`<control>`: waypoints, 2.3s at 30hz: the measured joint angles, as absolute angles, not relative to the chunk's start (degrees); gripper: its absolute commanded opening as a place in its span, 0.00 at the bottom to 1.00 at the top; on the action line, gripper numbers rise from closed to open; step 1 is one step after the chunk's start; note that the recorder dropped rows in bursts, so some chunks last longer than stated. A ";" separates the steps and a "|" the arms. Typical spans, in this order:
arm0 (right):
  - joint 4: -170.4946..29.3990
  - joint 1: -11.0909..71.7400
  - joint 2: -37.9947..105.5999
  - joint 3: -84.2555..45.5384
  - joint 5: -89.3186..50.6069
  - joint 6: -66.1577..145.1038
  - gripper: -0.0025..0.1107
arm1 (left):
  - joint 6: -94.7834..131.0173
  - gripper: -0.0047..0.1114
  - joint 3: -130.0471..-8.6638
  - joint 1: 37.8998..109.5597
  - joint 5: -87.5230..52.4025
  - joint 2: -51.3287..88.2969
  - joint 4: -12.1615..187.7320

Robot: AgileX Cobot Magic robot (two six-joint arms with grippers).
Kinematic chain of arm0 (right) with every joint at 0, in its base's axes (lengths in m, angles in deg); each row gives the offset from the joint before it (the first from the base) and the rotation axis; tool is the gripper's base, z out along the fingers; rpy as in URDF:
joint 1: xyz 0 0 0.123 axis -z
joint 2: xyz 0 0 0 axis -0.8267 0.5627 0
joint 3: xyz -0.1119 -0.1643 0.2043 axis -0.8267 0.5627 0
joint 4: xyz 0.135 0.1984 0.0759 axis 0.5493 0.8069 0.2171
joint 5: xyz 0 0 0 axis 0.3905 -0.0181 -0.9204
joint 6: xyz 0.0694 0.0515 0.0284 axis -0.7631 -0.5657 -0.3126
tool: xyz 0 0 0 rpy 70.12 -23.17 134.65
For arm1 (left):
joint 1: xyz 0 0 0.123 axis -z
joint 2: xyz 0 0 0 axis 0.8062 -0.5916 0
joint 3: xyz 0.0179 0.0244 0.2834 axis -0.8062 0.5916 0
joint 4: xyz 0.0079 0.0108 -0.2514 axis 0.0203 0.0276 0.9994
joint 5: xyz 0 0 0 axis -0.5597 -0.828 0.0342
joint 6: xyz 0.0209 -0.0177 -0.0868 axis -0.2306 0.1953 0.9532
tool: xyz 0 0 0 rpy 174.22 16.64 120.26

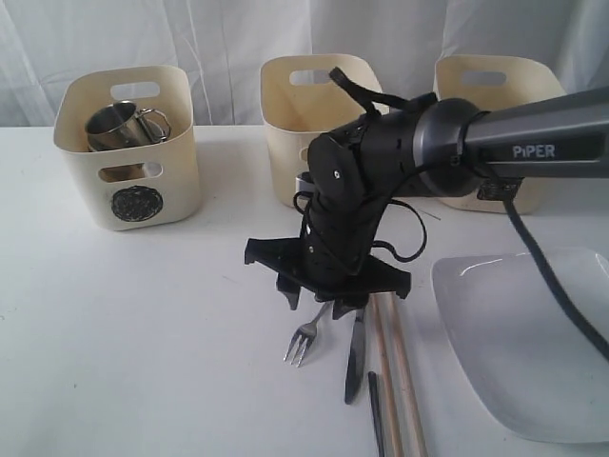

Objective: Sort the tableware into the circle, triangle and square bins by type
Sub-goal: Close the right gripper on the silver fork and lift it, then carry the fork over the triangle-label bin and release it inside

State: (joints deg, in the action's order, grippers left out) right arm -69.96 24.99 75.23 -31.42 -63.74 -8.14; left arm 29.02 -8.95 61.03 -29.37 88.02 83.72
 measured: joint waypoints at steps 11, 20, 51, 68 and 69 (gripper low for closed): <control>-71.69 24.89 77.77 -31.97 -63.92 -12.62 0.45 | 29.02 0.04 -8.95 61.03 -29.37 88.02 83.72; -72.43 24.89 80.13 -32.57 -62.84 -13.63 0.45 | 29.02 0.04 -8.95 61.03 -29.37 88.02 83.72; -74.52 24.89 74.98 -31.53 -59.99 -5.93 0.02 | 29.02 0.04 -8.95 61.03 -29.37 88.02 83.72; -77.78 28.31 58.38 -30.01 -43.58 13.07 0.02 | 29.02 0.04 -8.95 61.03 -29.37 88.02 83.72; -78.07 29.07 58.61 -30.63 -42.84 13.87 0.02 | 29.02 0.04 -8.95 61.03 -29.37 88.02 83.72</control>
